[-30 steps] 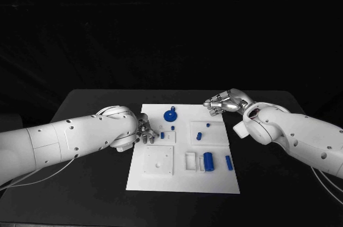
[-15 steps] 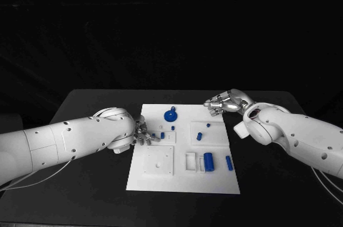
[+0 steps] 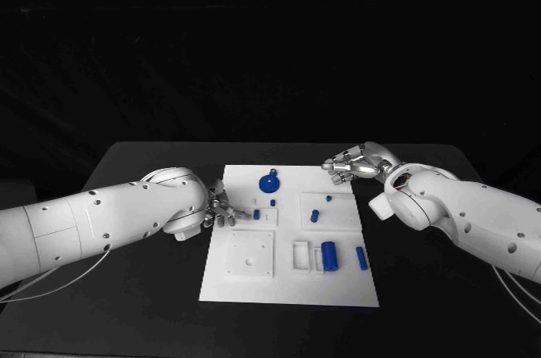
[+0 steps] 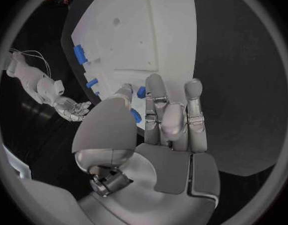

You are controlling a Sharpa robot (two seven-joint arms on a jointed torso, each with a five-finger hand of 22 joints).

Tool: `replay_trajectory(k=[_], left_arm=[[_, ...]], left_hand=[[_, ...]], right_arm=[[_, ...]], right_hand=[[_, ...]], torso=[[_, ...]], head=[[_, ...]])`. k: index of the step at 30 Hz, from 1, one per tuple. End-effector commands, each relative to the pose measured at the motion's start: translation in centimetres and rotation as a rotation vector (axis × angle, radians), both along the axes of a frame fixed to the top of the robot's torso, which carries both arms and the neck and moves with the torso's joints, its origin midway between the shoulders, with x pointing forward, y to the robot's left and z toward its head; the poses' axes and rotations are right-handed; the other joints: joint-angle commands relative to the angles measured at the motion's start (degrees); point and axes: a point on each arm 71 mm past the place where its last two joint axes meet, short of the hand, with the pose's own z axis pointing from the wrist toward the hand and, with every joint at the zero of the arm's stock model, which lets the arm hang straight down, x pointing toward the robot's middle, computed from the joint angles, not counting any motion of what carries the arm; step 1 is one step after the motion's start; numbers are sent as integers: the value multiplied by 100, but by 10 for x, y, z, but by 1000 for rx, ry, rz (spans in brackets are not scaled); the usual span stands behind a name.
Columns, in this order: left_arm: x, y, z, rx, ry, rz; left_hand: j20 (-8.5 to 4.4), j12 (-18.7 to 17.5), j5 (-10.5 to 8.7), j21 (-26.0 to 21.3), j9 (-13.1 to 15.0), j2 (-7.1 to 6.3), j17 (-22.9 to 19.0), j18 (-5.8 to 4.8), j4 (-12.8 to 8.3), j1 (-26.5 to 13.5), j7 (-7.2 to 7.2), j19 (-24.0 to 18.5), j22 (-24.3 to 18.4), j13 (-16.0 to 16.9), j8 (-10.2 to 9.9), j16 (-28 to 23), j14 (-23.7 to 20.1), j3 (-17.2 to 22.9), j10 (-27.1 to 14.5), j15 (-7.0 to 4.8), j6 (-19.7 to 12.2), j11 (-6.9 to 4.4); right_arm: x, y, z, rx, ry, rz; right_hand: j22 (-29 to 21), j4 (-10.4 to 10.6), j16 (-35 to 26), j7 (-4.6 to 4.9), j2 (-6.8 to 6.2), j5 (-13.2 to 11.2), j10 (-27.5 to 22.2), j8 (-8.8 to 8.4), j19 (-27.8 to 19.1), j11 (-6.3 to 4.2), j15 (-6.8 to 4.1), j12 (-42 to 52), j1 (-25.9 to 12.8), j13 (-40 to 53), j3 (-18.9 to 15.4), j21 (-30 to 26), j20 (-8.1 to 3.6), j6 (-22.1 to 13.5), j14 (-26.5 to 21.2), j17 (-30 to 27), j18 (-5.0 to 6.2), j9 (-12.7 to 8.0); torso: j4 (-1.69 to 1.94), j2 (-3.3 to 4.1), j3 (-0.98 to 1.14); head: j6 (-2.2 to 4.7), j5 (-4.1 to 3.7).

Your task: Assemble the parts on the task board

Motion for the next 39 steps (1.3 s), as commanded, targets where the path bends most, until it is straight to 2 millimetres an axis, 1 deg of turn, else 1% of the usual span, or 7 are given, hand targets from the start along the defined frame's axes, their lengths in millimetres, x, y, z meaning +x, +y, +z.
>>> replay_trajectory(k=[1,6,11,17,21,27,39], left_arm=[[0,1,5,-73,1,22],[3,4,20,-197,-10,37],[9,0,36,-311,-106,7],[15,-17,56,-353,-350,-134],[16,-29,64,-346,-481,-228],[13,-50,66,-242,-638,-398],[15,-77,49,-118,-658,-570]], left_hand=[[-70,-337,112,-179,-17,115,-572,-154,-108,209,57,-52,18,-91,22,-380,-176,-10,267,20,-205,86],[-97,-1192,1491,-618,-79,535,-1351,-284,-982,957,173,-257,-160,-344,11,-1173,-661,4,-108,74,-792,130],[84,-2084,1915,-1250,-301,695,-1877,-292,-1823,1650,452,-572,-505,-695,20,-1991,-1121,146,-628,300,-1143,365],[202,-2784,1744,-1442,-775,607,-2304,-179,-2462,1872,633,-725,-391,-705,20,-2621,-1210,291,-723,422,-1281,498],[281,-3148,1563,-1607,-901,644,-2519,-136,-2575,1856,635,-873,-379,-715,18,-3012,-1315,261,-837,511,-1314,619],[365,-3380,946,-1875,-1086,723,-2637,-88,-2523,1760,615,-737,-512,-721,0,-3247,-1149,153,-956,558,-1456,687],[377,-3396,826,-2177,-1101,626,-2575,-46,-2378,1766,616,-411,-572,-729,-5,-3209,-990,230,-1369,560,-1676,786]], right_arm=[[-1,1,0,3,-2,16],[-1,0,-1,3,-2,15],[-1,0,-1,5,-4,12],[1,-2,-1,14,-13,-1],[2,-2,-2,19,-18,-7],[3,-2,-1,30,-36,-20],[4,3,1,44,-65,-25]], right_hand=[[-9,-4,-9,23,-35,24,-56,-22,-49,-3,0,-32,-7,-8,23,6,-10,-13,-33,-5,43,-5],[-9,2,-9,22,-37,31,-55,-21,-49,-2,1,-32,-17,-8,20,8,-9,-13,-32,-4,45,-5],[-9,2,-10,23,-38,33,-55,-21,-50,-2,2,-31,-18,-8,19,7,-9,-14,-34,-5,44,-5],[-11,-20,-12,21,-24,31,-89,-21,-77,6,16,-35,12,-9,43,1,-1,-2,-66,-6,41,-5],[-11,-35,-11,21,-23,31,-98,-22,-84,11,20,-34,19,-9,52,2,1,2,-71,-6,43,-5],[-13,-71,-12,34,-29,38,-137,-22,-116,30,34,-36,32,-9,68,-3,14,-26,-107,-9,43,-5],[-14,-207,-10,47,-29,55,-286,-21,-221,76,75,-31,7,-10,120,-5,62,-33,-216,-10,58,-5]], torso=[[3,-1,4],[2,-1,3],[2,-4,-2],[-8,-4,-10],[-3,3,-4],[1,3,-6],[-10,13,0]], head=[[15,-10],[49,-31],[85,-55],[144,-75],[175,-89],[225,-94],[259,-89]])
